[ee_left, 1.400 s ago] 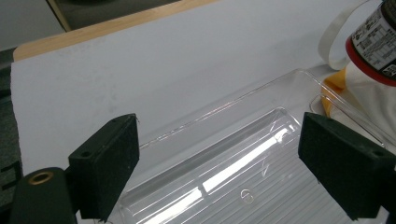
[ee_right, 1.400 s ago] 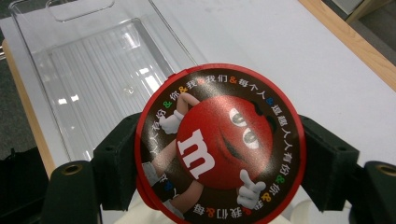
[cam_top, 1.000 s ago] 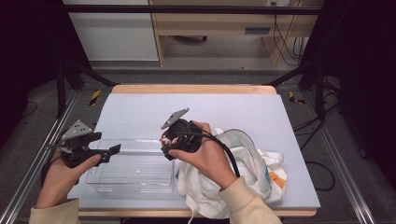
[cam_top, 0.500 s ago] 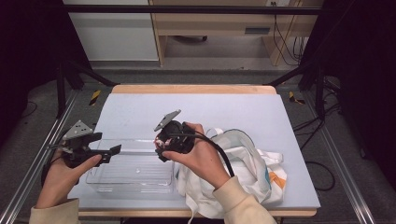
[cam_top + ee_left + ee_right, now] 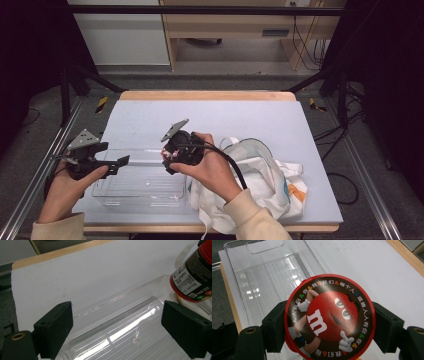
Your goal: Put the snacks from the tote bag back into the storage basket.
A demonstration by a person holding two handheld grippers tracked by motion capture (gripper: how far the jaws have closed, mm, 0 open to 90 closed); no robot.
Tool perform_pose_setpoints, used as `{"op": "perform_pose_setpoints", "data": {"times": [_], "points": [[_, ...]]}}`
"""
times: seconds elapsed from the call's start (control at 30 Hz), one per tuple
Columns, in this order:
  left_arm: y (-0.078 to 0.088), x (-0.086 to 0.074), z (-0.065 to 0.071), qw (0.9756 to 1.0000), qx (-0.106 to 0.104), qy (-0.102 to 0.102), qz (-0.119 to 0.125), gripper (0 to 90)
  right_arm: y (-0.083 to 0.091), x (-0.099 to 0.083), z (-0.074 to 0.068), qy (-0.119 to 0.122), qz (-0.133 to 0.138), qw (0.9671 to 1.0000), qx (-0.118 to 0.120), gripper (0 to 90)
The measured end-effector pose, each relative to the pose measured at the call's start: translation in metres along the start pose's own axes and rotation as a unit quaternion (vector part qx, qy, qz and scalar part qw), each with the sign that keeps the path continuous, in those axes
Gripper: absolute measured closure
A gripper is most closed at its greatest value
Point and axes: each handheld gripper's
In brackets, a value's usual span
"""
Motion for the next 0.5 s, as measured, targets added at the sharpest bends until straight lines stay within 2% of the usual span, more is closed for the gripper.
{"op": "perform_pose_setpoints", "data": {"times": [0.5], "points": [[0.0,0.0,0.001,1.0,-0.001,-0.002,-0.002,10.2,-0.012,-0.002,-0.005,0.012,-0.013,0.9998,0.011,25.5]]}}
Point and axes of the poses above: each handheld gripper's, and its own axes: y roughly backward along the jaws, x roughly out of its top, z roughly to its right, and after that the axes turned 2 degrees about x, right-handed
